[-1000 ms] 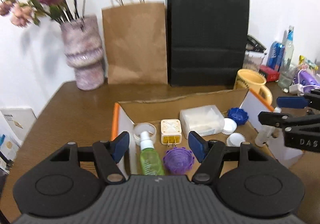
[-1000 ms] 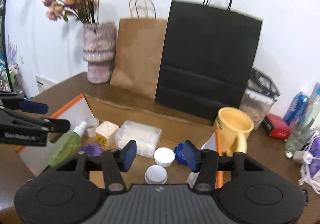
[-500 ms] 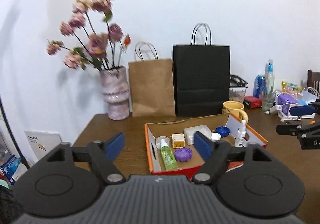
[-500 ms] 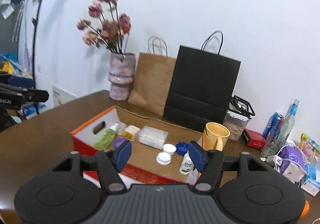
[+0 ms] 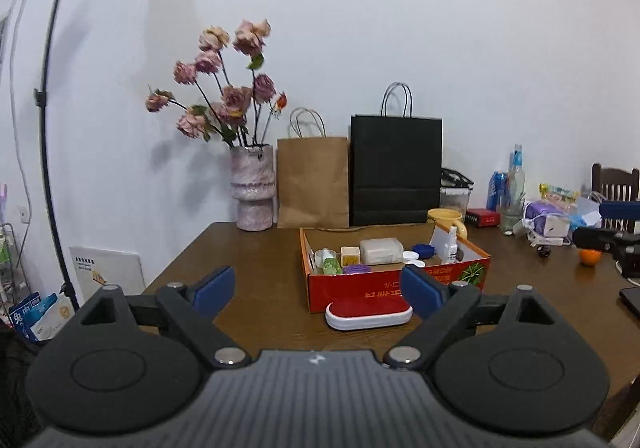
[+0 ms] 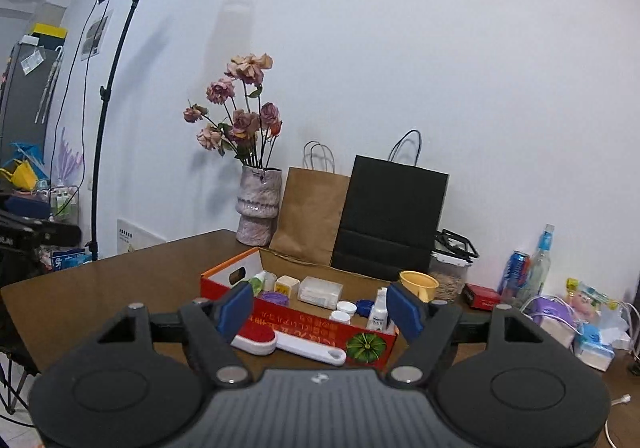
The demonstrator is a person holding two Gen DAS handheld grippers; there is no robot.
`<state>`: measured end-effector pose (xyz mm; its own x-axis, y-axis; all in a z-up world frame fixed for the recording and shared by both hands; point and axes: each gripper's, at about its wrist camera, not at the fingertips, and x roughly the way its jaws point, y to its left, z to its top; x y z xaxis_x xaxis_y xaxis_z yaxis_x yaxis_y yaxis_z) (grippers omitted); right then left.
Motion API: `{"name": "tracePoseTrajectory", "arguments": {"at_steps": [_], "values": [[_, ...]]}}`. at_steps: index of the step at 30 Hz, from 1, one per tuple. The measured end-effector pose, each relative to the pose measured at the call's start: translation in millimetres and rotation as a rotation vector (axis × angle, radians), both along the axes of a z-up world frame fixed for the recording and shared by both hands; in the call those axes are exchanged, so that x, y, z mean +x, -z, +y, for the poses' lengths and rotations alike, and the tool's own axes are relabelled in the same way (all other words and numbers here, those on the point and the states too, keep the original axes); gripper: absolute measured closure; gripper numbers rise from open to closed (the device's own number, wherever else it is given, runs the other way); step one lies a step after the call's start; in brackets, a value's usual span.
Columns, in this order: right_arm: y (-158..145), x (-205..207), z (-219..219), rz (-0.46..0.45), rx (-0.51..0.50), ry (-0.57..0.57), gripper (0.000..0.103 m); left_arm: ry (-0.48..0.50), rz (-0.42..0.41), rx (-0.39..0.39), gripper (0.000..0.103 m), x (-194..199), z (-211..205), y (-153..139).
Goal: Organize rigid objects
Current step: 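Withdraw both open tools from the box toward the lint brush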
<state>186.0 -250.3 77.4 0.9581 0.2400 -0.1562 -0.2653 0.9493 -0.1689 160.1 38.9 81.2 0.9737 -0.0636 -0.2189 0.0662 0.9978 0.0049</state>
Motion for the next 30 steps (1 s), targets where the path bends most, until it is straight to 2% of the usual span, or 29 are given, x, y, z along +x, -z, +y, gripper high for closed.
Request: {"name": "tracePoseTrajectory", "arguments": {"at_steps": [1,3,5,9,11,12,14,16,18,20,23,26,30], "values": [[4,-8,4,0.002,-0.032,0.02,0.023,-0.001,-0.008,0.003,0.008,-8,1,1],[6,-28,12,-0.013,-0.081,0.069,0.029,-0.022,-0.033,0.013,0.008,-29,4,-1],[4,-53,14,-0.041,-0.038,0.041,0.027,-0.035,-0.071,-0.007,0.008,-51,6,-2],[8,-74,11,-0.016,0.075,0.02,0.017,-0.016,-0.062,-0.052,0.002,-76,9,1],[17,-75,12,-0.009,0.068,0.021,0.018,-0.013,-0.049,-0.039,0.002,-80,8,5],[20,-76,12,0.017,0.056,0.055,0.018,-0.007,-0.04,-0.027,0.002,-79,7,7],[28,-74,5,0.057,0.081,0.051,0.018,-0.002,-0.035,-0.013,0.002,-76,5,12],[39,-61,0,0.122,0.109,0.051,0.018,0.006,-0.024,-0.028,0.002,-66,6,19],[51,-47,0,0.139,0.119,0.095,0.018,-0.001,0.04,-0.048,0.002,-44,3,29],[63,-28,2,0.192,0.125,0.116,0.026,0.002,0.088,-0.03,0.002,-24,-1,42],[76,-1,2,0.251,0.115,0.069,0.03,0.019,0.129,-0.009,0.002,7,-6,58],[85,32,5,0.264,0.077,0.092,0.031,0.022,0.178,-0.03,0.002,51,-8,70],[96,78,0,0.297,0.106,0.088,0.033,0.041,0.242,-0.065,0.004,108,-14,86]]}}
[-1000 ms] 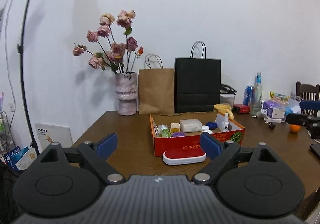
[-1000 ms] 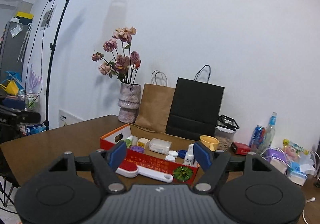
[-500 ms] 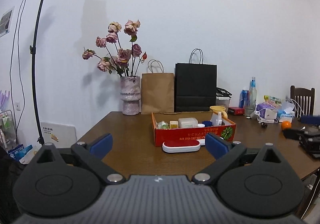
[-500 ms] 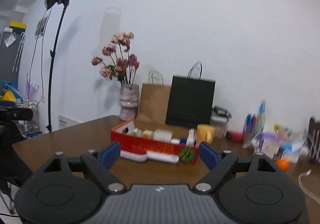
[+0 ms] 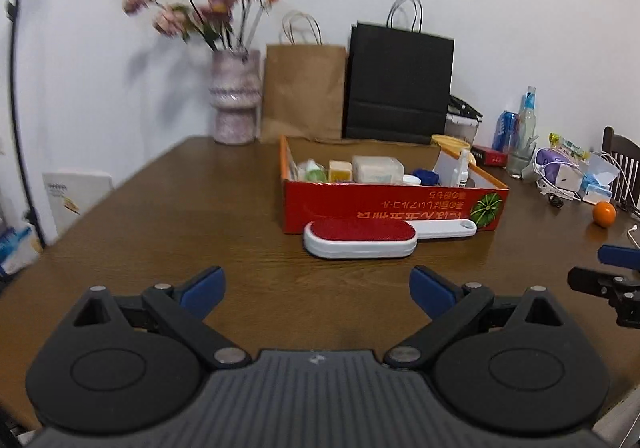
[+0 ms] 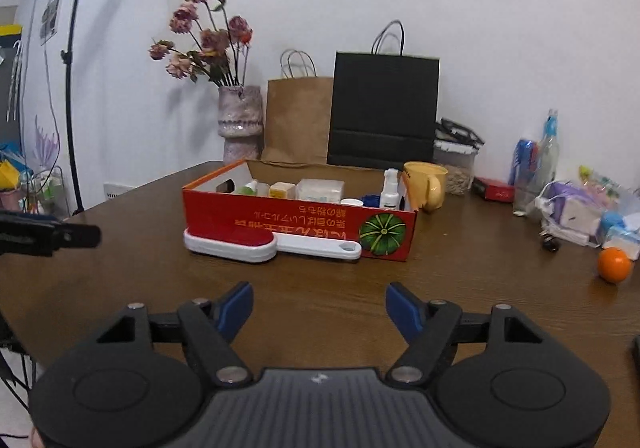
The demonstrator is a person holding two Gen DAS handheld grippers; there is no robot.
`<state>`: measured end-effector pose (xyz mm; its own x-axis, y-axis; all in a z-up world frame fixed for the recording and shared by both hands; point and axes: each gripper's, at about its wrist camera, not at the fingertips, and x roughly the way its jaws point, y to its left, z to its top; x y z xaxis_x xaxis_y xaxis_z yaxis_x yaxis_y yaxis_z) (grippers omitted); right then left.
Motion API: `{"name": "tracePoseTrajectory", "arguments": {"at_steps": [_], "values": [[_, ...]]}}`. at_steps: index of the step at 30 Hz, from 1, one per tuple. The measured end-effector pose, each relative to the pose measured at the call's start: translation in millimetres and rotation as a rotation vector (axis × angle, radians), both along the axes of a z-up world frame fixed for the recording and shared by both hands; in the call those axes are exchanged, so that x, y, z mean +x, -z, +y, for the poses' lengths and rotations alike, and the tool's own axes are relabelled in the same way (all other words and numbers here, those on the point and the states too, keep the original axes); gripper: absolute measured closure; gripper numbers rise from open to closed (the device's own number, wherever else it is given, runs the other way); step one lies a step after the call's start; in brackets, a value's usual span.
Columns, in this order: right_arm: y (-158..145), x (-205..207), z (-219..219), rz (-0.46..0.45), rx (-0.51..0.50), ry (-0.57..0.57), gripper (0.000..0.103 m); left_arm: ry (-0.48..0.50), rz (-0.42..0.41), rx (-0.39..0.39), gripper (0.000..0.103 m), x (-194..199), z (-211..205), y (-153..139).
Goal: Organize rigid objects
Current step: 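Withdraw both open tools from the box toward the lint brush, then grasp the red-and-white lint brush with the left tool while the right tool grasps its white handle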
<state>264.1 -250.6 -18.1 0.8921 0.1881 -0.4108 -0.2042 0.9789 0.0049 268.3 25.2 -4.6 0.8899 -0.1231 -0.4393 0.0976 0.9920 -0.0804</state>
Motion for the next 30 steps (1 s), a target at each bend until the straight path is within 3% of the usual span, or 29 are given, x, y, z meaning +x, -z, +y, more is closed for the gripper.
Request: {"name": "tracePoseTrajectory", "arguments": {"at_steps": [2,8,13,18,19,22,27,30], "values": [[4,30,-5,0.018,0.009,0.011,0.043,0.021,0.027,-0.016,0.009,28,-3,4],[15,126,-30,0.123,0.124,0.042,0.056,0.048,0.099,-0.052,0.015,105,-8,16],[29,175,-34,0.175,0.152,0.04,0.061,0.048,0.196,-0.096,0.023,148,-6,31],[39,197,-32,0.186,0.17,0.035,0.067,0.069,0.241,-0.172,0.024,168,1,45],[42,200,-31,0.19,0.167,0.046,0.073,0.068,0.246,-0.194,0.024,172,3,47],[51,203,-27,0.208,0.162,0.064,0.078,0.08,0.24,-0.243,0.031,175,6,49],[56,204,-31,0.233,0.21,0.072,0.081,0.074,0.191,-0.216,0.035,167,1,47],[57,202,-32,0.239,0.255,0.068,0.091,0.06,0.168,-0.185,0.035,158,-6,45]]}}
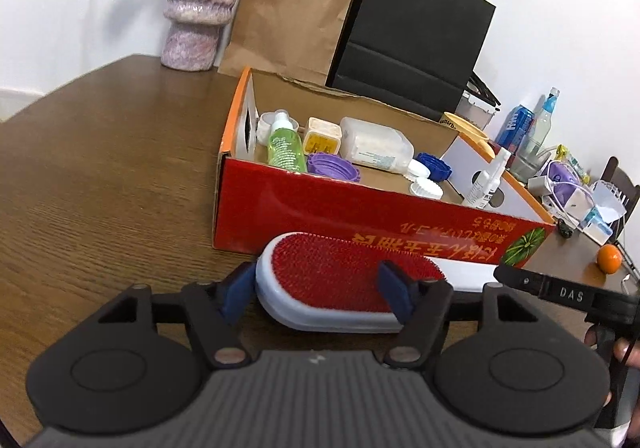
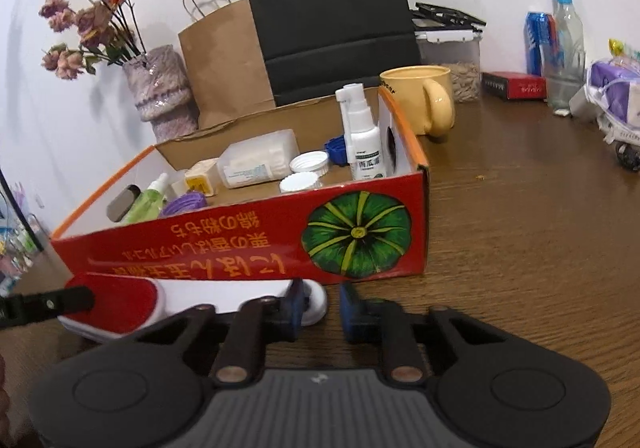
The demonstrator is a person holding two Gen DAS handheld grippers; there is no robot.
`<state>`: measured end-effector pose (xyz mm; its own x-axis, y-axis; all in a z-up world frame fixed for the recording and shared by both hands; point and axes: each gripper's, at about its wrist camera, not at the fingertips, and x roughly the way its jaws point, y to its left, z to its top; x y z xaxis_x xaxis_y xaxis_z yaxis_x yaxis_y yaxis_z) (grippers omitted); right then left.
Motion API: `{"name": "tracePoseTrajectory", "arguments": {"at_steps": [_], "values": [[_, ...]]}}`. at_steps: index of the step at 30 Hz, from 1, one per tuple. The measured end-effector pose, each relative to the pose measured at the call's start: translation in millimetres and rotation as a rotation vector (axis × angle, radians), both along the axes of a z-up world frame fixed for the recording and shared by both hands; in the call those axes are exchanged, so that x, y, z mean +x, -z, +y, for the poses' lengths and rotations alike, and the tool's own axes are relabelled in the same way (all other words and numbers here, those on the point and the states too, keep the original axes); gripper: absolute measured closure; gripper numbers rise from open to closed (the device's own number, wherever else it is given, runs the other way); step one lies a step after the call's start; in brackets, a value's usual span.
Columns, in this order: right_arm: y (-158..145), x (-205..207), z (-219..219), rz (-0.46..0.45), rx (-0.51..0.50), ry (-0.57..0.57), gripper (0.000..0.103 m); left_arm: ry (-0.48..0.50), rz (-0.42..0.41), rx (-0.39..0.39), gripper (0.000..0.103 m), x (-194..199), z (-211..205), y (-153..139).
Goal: Organize rigid objects
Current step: 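Grasp the red-and-white lint brush with the left tool while the right tool grasps its white handle, then lift the lint brush with both tools and carry it over the red box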
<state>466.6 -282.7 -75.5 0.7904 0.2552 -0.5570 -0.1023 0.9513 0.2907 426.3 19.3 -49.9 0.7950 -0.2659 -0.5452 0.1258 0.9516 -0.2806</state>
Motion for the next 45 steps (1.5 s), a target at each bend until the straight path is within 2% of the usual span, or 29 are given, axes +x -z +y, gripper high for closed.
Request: {"name": "tracePoseTrajectory", "arguments": {"at_steps": [3,7,13,16,20,31,38,45], "values": [[-3,-9,3,0.002,-0.023,0.016,0.092,-0.012,-0.022,0.026,0.039,-15,-6,-3],[-15,-42,2,-0.048,-0.02,0.028,0.092,-0.012,-0.08,0.043,0.04,-52,-9,-14],[-33,-120,1,-0.133,-0.011,0.059,0.092,-0.018,-0.197,0.039,0.043,-120,-12,-36],[-42,-159,4,-0.174,-0.047,0.076,0.093,-0.016,-0.233,0.036,0.043,-155,-17,-42],[-51,-206,1,-0.212,-0.034,0.091,0.093,-0.002,-0.284,0.026,0.044,-202,-21,-45],[-72,-308,10,-0.33,-0.072,0.106,0.092,0.007,-0.347,-0.01,0.044,-287,-11,-59],[-85,-340,10,-0.374,-0.076,0.11,0.093,0.026,-0.394,-0.017,0.044,-314,-7,-70],[-81,-332,6,-0.36,-0.065,0.119,0.093,0.029,-0.394,-0.011,0.044,-308,-13,-70]]}}
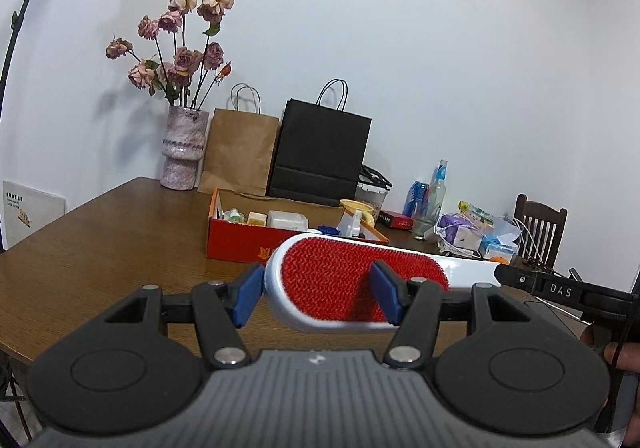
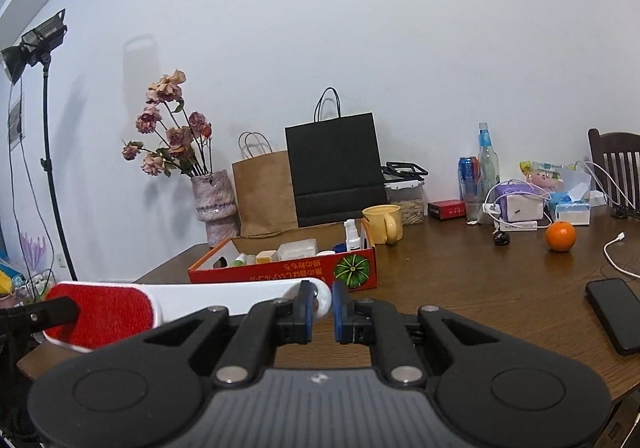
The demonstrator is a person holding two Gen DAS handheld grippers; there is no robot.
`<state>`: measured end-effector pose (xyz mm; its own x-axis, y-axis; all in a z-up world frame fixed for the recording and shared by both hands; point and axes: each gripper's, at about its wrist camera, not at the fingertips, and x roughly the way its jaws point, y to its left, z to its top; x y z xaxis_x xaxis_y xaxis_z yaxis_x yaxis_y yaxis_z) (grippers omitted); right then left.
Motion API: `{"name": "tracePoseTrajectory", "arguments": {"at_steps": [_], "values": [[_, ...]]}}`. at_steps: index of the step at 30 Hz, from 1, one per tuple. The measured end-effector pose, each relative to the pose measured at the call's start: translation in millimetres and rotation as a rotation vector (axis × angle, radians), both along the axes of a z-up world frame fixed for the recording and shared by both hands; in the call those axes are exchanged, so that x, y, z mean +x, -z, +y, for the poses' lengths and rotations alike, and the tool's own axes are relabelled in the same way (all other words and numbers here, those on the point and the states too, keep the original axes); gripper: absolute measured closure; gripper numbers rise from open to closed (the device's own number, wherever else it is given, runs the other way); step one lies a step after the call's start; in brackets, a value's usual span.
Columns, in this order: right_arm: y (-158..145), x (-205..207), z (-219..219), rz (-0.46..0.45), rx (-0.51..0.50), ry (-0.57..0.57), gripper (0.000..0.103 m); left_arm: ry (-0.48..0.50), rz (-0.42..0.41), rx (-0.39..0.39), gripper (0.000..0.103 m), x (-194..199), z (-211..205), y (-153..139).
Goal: Organize rigid objects
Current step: 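Lift the lint brush with both tools and carry it over the red box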
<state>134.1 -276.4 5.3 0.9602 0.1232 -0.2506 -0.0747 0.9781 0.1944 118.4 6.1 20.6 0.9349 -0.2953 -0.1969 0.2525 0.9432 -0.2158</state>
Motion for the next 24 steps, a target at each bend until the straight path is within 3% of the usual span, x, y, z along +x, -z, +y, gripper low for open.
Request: {"name": "tracePoseTrajectory", "arguments": {"at_steps": [12,20,24], "values": [[2,74,-6,0.035,0.004,-0.045,0.092,-0.038,0.006,0.022,0.044,54,-8,-11],[-18,177,-16,0.079,0.021,-0.076,0.092,-0.042,0.0,0.036,0.044,148,-20,-38],[-21,243,-14,0.147,-0.008,-0.092,0.092,-0.043,0.057,0.05,0.044,209,-25,-49]]}}
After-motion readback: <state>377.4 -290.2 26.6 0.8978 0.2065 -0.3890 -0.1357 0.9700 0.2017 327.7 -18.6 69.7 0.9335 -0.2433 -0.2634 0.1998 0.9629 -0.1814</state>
